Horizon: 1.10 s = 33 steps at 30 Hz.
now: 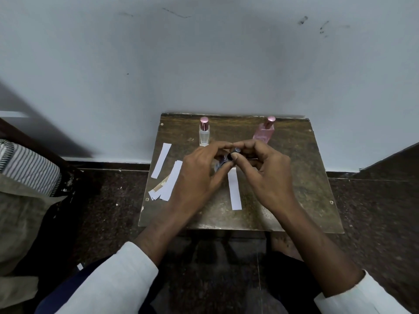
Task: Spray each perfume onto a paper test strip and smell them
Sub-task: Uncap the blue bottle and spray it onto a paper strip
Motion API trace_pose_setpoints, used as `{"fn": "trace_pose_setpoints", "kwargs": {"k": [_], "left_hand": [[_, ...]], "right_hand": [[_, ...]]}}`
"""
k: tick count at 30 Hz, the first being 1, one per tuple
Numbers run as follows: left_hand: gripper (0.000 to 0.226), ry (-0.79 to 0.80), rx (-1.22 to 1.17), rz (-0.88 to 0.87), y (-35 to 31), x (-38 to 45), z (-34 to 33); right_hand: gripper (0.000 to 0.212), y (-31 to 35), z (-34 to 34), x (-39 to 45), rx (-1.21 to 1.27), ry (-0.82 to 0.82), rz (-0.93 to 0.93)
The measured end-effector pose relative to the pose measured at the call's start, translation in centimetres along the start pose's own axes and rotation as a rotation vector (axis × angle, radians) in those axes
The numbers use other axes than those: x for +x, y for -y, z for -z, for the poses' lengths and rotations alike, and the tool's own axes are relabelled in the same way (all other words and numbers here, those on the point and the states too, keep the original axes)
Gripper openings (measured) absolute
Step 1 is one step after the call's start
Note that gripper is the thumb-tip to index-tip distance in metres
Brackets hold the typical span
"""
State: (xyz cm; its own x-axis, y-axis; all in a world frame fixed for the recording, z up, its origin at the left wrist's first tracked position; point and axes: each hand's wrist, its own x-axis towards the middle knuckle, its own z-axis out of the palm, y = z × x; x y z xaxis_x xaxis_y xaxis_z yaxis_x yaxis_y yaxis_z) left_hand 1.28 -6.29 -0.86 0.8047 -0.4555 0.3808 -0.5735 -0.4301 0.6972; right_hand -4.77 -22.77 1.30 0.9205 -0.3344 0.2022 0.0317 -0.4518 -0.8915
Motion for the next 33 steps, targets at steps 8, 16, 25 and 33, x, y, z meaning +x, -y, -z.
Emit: {"fn": "trace_pose_setpoints", "kwargs": {"k": [8,16,25,33], "left_hand": [[0.021,0.017,0.001,-0.055,-0.2,-1.0,0.4],[0.018,-0.016,-0.087,-0.031,-1.4,-0.2,0.2],[0.015,0.014,-0.169,-0.054,-1.8,0.7,0.7],[0.014,0.203,-0.273,0.042,0.1,0.7,1.5]], "right_hand": [[0.011,-1.2,1.1,-1.6,0.204,0.051,-0.158],[0.017,-0.9,1.8,-1.5,0.387,0.005,-0.136],[0.016,-0.8,2.3,-1.3,0.483,0.001,-0.051],[0.016,-1.0,3.8,-0.5,0.448,-0.034,0.033]]}}
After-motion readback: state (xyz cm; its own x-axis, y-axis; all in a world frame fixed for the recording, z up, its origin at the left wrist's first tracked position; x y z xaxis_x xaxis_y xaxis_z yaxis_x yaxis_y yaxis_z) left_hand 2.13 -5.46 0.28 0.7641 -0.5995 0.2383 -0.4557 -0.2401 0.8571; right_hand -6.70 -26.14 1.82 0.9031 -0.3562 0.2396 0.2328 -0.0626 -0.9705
